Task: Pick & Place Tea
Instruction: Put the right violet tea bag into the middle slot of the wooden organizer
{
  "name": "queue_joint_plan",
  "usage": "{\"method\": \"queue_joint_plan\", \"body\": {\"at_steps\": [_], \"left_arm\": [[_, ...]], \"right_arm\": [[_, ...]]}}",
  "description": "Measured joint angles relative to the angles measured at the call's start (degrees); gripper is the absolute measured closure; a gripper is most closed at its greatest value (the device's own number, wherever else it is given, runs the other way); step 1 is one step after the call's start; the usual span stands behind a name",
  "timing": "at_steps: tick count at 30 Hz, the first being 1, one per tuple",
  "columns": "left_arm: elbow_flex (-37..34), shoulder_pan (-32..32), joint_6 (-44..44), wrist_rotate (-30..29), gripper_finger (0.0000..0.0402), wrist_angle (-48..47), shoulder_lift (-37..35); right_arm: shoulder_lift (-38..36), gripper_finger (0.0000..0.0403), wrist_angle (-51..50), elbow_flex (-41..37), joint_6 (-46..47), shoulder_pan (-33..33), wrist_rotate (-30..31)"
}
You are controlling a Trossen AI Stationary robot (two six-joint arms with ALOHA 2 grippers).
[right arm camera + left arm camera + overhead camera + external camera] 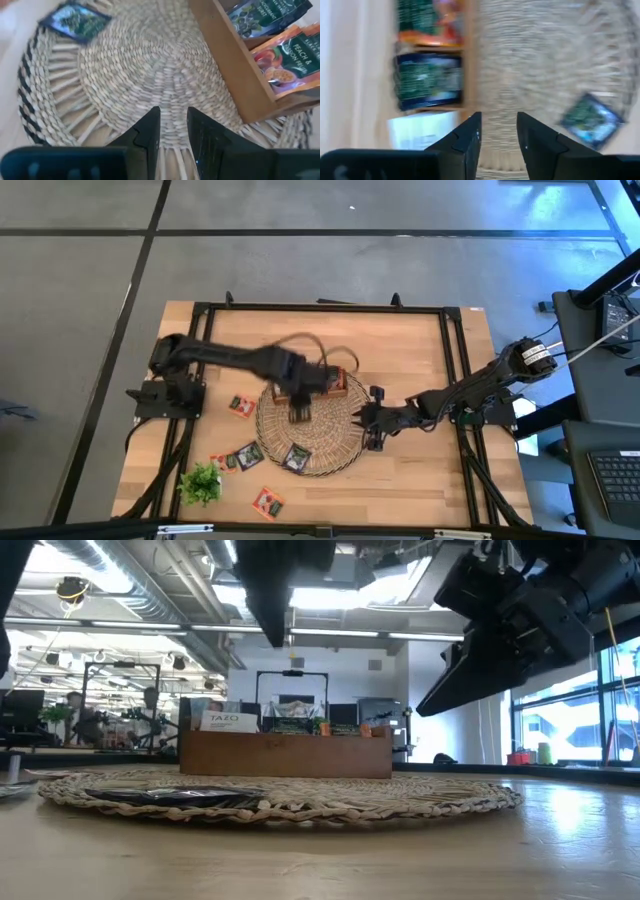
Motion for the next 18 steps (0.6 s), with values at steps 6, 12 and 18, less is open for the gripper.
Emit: {"method": "queue_joint_plan", "body": {"at_steps": [6, 12, 18], "left_arm": [[-3.1, -12.8, -9.4, -0.8, 0.0285, 7.7, -0.1], [-10.4, -21.4, -20.1, -3.9, 0.0281, 16.3, -0.2], [-19.6, -28.1, -26.3, -3.8, 0.0286, 32.6, -0.3]], "right_arm": [[0.0, 0.0303, 9.0, -2.9, 2.1, 0.0, -0.9], [0.0, 0.0303, 13.4, -3.0, -1.9, 0.0, -9.3], [0.0, 0.0274, 17.4, -3.0, -1.9, 0.0, -10.9]]}}
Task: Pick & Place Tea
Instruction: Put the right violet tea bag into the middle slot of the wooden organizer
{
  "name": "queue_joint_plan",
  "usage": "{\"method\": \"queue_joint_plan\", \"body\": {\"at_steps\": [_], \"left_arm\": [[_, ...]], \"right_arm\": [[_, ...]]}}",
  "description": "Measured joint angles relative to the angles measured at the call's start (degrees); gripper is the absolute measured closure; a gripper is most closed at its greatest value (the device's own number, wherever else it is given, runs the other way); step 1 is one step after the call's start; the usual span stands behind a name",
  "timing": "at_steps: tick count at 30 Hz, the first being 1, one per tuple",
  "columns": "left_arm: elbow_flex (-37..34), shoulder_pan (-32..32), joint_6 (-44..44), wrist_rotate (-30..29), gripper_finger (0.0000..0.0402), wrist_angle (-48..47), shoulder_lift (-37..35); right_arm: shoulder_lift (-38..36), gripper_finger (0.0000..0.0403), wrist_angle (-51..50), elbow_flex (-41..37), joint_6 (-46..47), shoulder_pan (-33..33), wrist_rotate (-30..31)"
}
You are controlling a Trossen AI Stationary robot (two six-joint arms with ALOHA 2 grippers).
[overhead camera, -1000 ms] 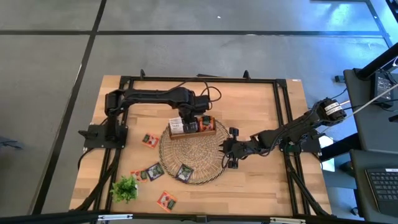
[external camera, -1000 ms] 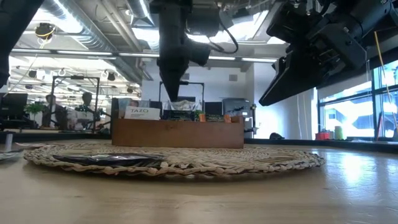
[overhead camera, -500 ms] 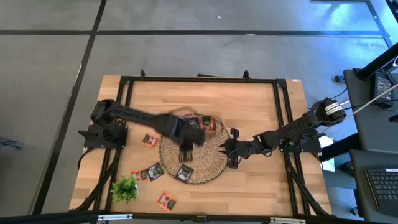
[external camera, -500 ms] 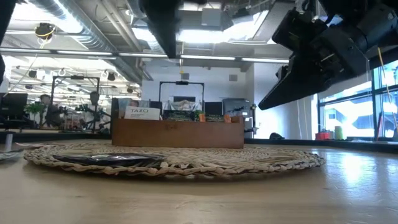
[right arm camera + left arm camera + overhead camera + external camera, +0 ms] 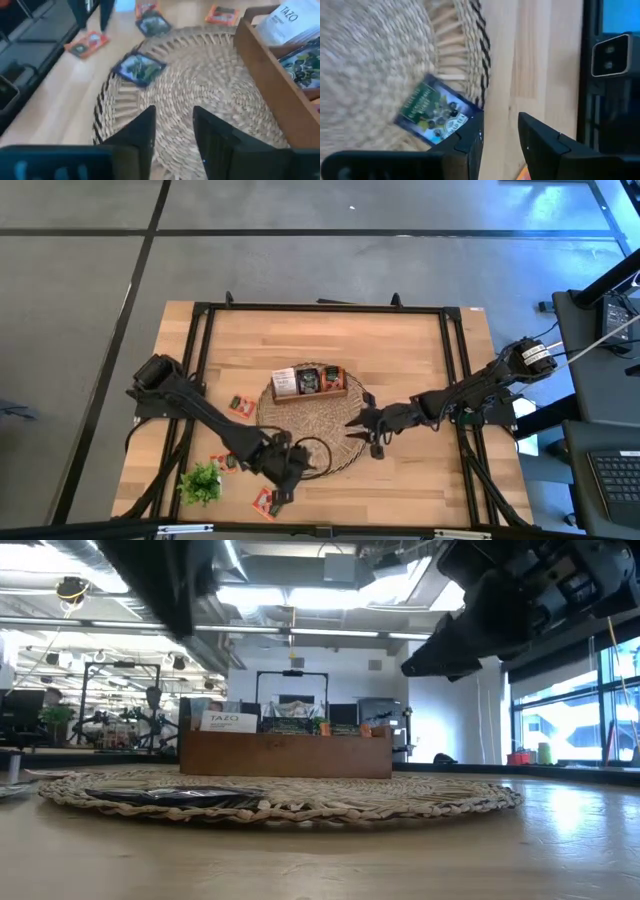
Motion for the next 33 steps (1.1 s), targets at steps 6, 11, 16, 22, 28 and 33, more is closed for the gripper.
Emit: {"method": "queue_joint_plan", "body": {"at_steps": [6, 11, 16, 22, 28, 33], "left_arm": [[-9.4, -1.9, -6.1, -0.1, 0.0286, 8.5, 0.0], [-13.3, -2.6, -8.9, -1.3, 0.0283, 8.8, 0.0], [-14.5, -2.6, -7.6, -4.6, 0.0286, 10.1, 0.0], [-17.8, -2.2, -7.3, -5.2, 0.0286, 13.1, 0.0], [-20.8, -2.1, -7.8, -5.5, 0.0284, 18.1, -0.1], [-21.4, -2.1, -7.8, -5.7, 0.0287, 19.1, -0.1]], "right_arm": [[0.0, 0.0199, 7.3, 0.0, 9.9, 0.0, 0.0], [0.8, 0.0157, 7.7, 3.8, 17.8, 0.3, -0.2], [7.3, 0.0150, 6.8, 10.3, 16.1, 0.9, -1.6], [16.0, 0.0150, -0.3, 18.5, 16.7, -0.5, -4.9], [22.2, 0.0150, -8.3, 24.6, 24.4, -2.4, -7.7], [26.9, 0.0150, -8.9, 27.2, 32.0, -4.1, -10.0]]}}
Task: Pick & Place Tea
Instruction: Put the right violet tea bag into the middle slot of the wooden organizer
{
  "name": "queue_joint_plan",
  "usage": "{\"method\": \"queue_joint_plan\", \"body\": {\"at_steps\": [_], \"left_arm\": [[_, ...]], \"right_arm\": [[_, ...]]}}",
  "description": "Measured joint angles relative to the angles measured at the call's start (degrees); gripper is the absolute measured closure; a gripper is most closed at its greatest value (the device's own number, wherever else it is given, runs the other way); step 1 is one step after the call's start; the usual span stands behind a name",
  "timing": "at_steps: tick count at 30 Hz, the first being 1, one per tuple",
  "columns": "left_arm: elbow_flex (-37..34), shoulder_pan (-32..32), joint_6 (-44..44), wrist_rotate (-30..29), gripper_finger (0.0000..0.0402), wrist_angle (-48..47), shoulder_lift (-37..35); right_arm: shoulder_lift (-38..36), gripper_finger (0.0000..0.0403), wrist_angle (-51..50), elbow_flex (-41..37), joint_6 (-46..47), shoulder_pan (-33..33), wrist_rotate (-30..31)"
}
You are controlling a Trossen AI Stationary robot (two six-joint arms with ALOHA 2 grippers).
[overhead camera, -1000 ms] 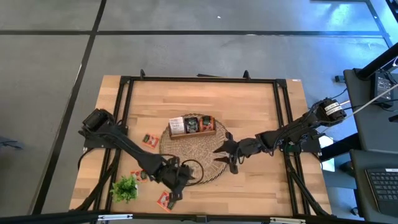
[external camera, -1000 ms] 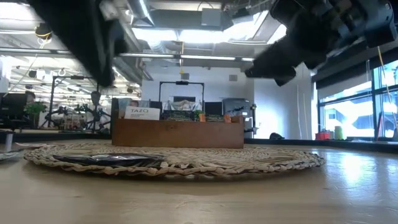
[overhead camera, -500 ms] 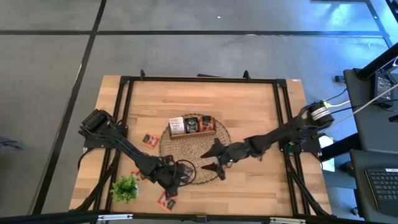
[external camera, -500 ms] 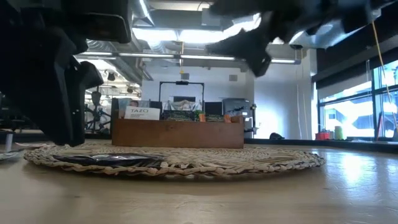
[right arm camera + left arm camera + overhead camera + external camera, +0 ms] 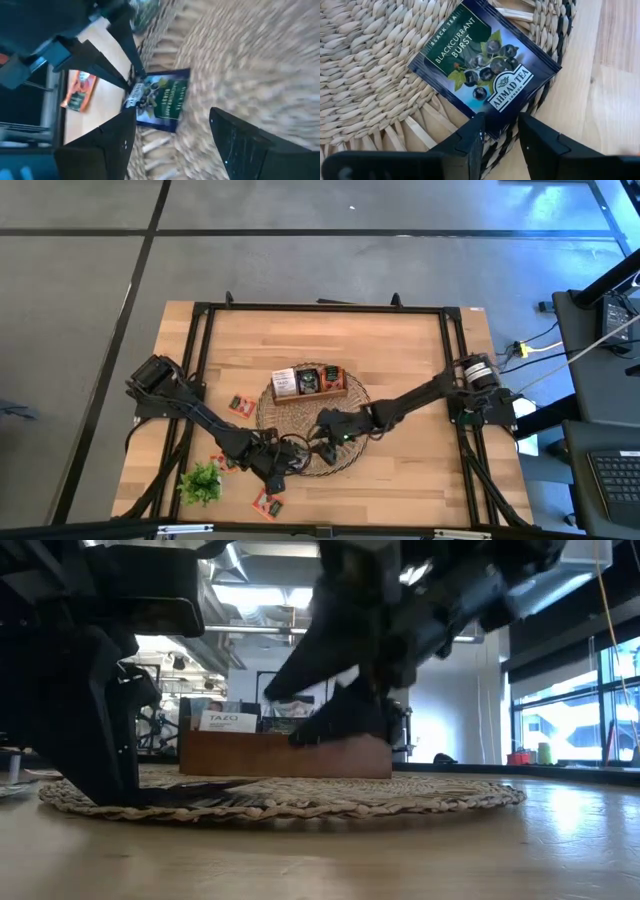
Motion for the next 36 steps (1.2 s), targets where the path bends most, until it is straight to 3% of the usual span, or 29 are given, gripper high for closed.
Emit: {"method": "queue_joint_plan", "body": {"at_steps": [5, 24, 36], "left_arm": [[0.0, 0.0, 1.3, 0.2, 0.0286, 0.2, 0.0], [-0.1, 0.4, 1.9, 0.0, 0.0284, 0.5, 0.2], [-0.2, 0.4, 3.4, -0.2, 0.0284, 0.7, 0.2]], "right_arm": [[3.3, 0.0150, 0.8, 1.3, 4.6, -0.7, -6.6], [5.1, 0.0150, -0.9, 3.9, 14.1, -0.7, -7.7], [8.1, 0.0150, -0.6, 7.2, 15.3, -1.3, -12.7]]}}
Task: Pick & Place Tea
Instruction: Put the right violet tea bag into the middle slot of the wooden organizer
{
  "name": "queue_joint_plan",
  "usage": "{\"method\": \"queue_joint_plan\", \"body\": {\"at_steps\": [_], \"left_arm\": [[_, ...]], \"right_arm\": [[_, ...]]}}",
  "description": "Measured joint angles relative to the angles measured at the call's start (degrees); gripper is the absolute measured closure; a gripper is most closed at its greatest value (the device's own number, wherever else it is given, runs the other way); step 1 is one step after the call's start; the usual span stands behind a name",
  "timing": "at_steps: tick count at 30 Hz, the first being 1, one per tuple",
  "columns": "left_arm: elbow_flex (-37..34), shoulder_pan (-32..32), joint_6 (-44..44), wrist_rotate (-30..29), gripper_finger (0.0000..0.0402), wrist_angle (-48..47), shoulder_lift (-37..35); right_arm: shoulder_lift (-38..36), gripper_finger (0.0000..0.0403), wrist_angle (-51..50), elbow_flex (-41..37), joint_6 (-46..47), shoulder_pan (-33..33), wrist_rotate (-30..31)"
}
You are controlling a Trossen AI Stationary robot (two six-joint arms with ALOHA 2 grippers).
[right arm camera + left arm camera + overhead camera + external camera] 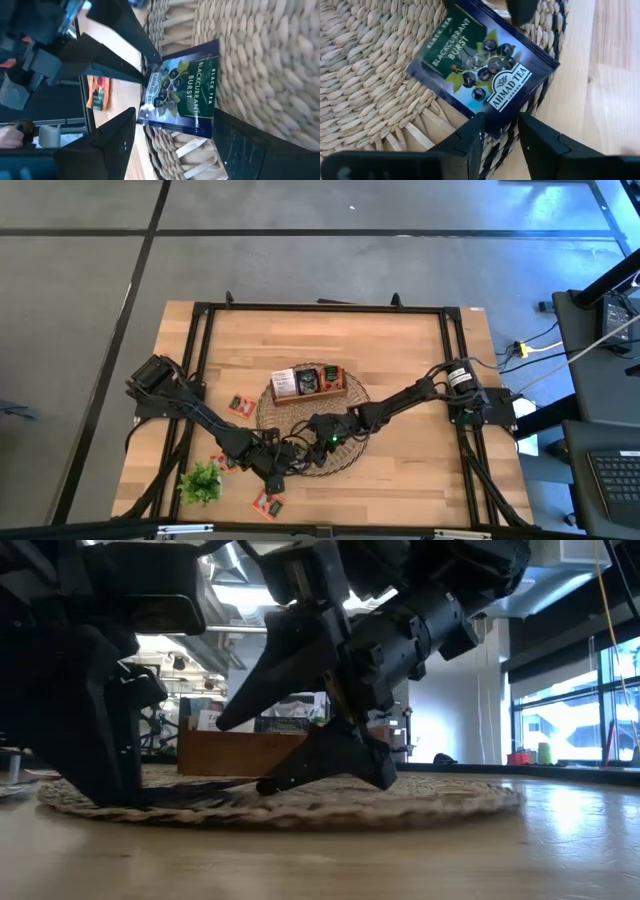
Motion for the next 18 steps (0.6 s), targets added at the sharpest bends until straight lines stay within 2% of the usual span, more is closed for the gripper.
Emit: {"method": "queue_joint_plan", "body": {"at_steps": [5, 18], "left_arm": [[0.0, 0.0, 0.1, -0.2, 0.0287, 0.1, 0.0], [0.0, 0.0, 0.9, -0.4, 0.0287, 0.1, 0.0]], "right_arm": [[0.0, 0.0169, -0.5, 0.0, 0.4, -0.4, -1.8], [0.1, 0.0302, -0.7, 0.0, -1.0, -0.9, -2.0]]}}
